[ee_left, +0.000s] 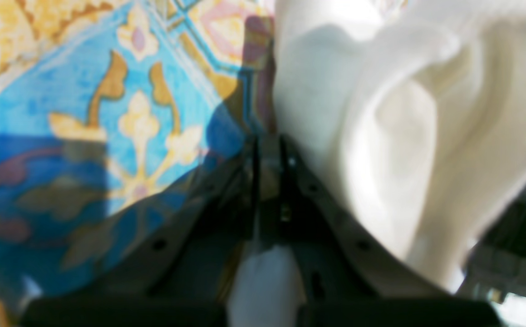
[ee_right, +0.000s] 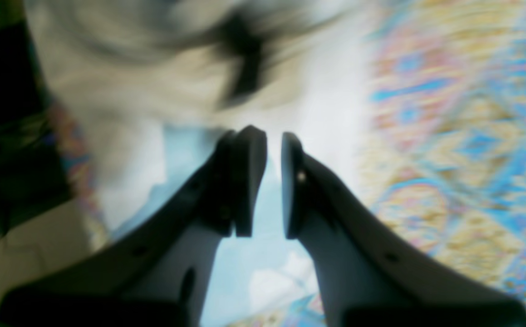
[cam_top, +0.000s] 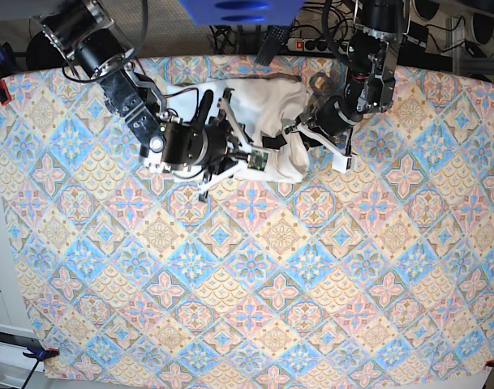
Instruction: Fold the T-shirt properly
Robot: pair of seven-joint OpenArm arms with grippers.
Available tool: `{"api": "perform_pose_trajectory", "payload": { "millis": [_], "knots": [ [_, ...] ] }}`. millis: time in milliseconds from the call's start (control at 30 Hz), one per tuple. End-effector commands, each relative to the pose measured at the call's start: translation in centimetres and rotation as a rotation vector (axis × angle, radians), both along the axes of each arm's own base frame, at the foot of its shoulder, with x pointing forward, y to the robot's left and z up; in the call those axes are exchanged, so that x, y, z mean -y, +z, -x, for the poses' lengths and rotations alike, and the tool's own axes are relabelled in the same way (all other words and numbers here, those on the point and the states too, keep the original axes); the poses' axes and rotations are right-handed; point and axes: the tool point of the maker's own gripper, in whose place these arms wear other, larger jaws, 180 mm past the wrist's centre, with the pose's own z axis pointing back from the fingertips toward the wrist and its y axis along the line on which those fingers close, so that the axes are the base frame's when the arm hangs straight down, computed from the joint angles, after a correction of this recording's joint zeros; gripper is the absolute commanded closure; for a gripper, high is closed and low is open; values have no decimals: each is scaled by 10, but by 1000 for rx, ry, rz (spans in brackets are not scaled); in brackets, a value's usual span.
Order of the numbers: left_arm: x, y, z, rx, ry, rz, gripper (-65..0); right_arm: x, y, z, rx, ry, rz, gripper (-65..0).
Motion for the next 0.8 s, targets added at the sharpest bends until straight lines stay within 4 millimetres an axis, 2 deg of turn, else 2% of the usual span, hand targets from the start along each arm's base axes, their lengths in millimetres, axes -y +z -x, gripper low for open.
{"api": "perform_pose_trajectory", "payload": {
  "millis": [0,100,200,267,333,433,533,667,767],
  "knots": [
    [-30,-12,21,-77,12,-107,-19,-11,-1,12,-30,30,-35,-94],
    [-40,8,14,-19,42,-114,-19,-9,-12,13,-65,18,-18,-94],
    [-43,18,13,9,42,-122,-20,-16,-3,1,-33,14,-51,-94],
    [-55,26,14,27,42,-149,-20,-18,3,-7,-13,13,-67,-94],
    [-50,32,14,45,21,-150,-21,-16,7,-12,-2,-3,-78,-94],
    [-42,54,4,116,-26,-156,-35,-7,10,-22,9,-48,-85,-94],
    [-34,76,-8,184,-50,-152,-150,1,10,-27,9,-80,-88,-94],
    [-26,92,-30,208,-69,-117,-334,14,7,-30,-5,-142,-93,-94],
    [-21,107,-44,214,-41,-5,-416,22,3,-28,-21,-178,-96,-94]
  ]
}}
